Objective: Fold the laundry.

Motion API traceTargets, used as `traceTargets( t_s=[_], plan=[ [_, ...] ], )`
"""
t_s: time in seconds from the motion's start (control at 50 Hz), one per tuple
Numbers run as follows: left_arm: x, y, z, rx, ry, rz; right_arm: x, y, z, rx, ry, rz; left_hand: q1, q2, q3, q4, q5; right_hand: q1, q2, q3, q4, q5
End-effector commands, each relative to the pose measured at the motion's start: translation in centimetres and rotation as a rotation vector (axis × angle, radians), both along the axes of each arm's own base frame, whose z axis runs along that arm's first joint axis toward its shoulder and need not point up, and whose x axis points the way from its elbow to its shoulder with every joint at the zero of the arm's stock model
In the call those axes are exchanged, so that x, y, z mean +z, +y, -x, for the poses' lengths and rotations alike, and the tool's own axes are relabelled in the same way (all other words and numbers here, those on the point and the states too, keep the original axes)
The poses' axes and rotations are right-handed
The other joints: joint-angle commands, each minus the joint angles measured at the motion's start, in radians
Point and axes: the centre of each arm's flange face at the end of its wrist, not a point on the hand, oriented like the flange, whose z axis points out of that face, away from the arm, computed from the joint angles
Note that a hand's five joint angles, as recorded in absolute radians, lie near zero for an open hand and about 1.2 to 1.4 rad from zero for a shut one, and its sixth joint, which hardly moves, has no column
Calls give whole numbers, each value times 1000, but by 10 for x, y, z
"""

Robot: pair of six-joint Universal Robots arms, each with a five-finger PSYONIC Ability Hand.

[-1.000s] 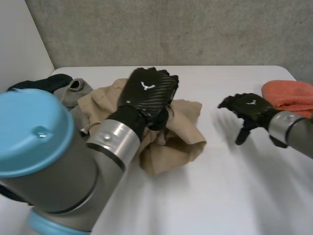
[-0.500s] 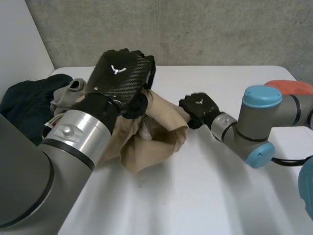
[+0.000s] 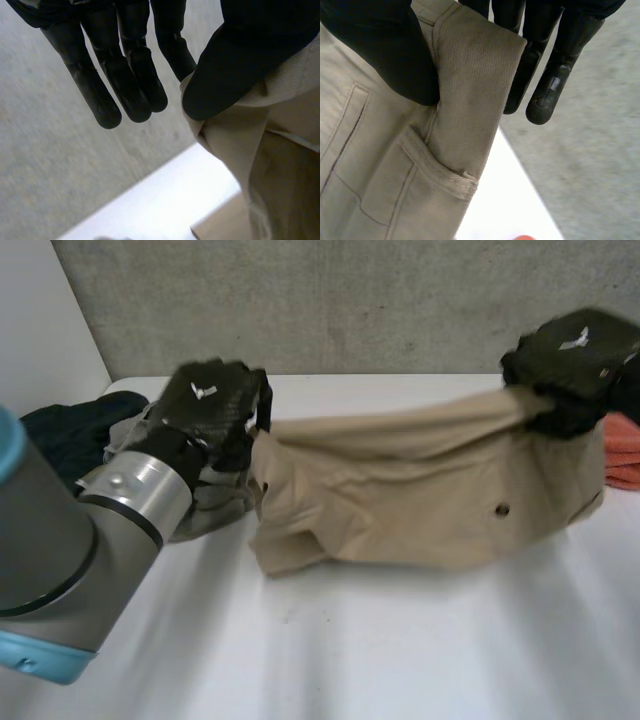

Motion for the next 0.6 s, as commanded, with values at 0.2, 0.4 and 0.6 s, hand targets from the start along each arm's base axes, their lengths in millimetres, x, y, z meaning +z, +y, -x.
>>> traceTargets(
  t_s=[0.2,0.4,0.6],
  plan=[
    [-95,-65,-1,65,-118,-189,-114,-27,-48,-28,121,-141,-485,-544,-538,-546,-504,413,219,214,208,244],
    [-9,-48,-26,111,-21,-22,-124,-24,-47,-49,69,-184,-547,-606,-600,-608,-566,413,219,214,208,244],
    [9,11,-2,19,-3,-16,-122,-11,-43,-48,63,-176,-532,-591,-585,-593,-551,413,219,214,208,244]
  ],
)
